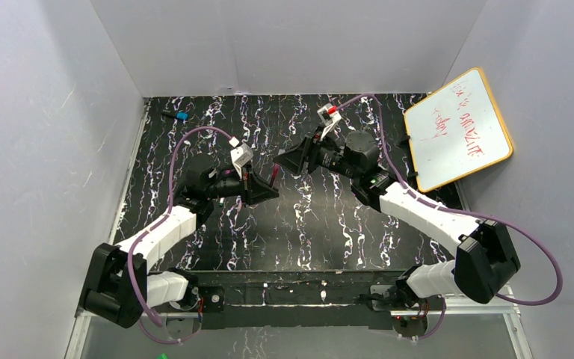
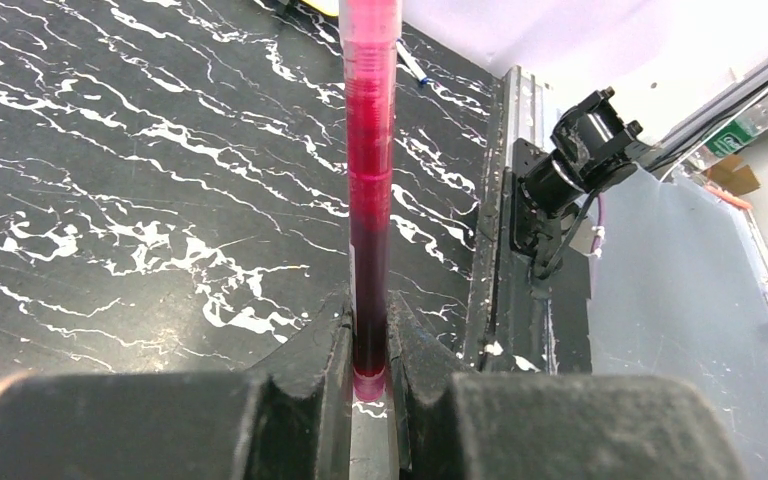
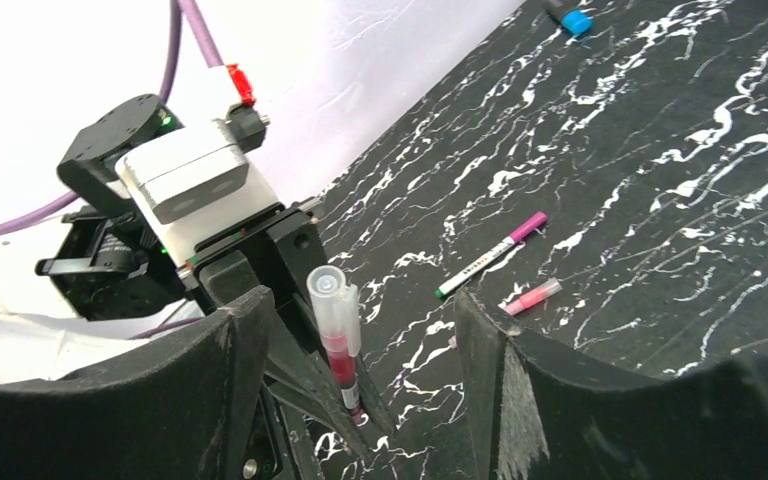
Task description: Insert the pens into the pen caps
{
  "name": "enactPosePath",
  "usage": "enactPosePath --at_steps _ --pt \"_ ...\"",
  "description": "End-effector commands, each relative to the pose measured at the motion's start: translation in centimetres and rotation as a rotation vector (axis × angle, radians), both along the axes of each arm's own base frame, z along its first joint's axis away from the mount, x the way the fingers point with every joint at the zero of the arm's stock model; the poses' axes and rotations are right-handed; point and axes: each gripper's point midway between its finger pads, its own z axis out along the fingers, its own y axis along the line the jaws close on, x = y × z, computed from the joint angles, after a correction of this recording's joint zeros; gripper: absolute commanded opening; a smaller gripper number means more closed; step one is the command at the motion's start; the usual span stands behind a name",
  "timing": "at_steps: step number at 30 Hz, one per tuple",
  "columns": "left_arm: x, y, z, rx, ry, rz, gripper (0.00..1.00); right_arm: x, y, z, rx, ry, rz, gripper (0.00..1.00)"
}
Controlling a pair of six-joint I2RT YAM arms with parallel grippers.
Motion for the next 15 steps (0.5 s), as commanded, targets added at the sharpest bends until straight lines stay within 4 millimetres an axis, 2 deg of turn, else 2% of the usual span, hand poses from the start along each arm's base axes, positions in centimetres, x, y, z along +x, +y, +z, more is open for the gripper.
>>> enactPosePath --at_steps 1,10,15 --pt "-0.66 -0.27 0.84 -0.029 -0.016 -0.047 0.00 -1.10 0.92 3.95 0.093 -0.111 0.096 0.72" --pt "-0.62 -0.30 0.76 -0.028 -0.009 -0.048 0.00 -1.38 1.28 4.55 0.106 -0.119 0.126 0.59" --pt "-0.51 -0.31 0.75 -0.027 -0.008 -0.045 0.00 -1.71 1.38 4.58 0.104 -0.121 0.148 0.43"
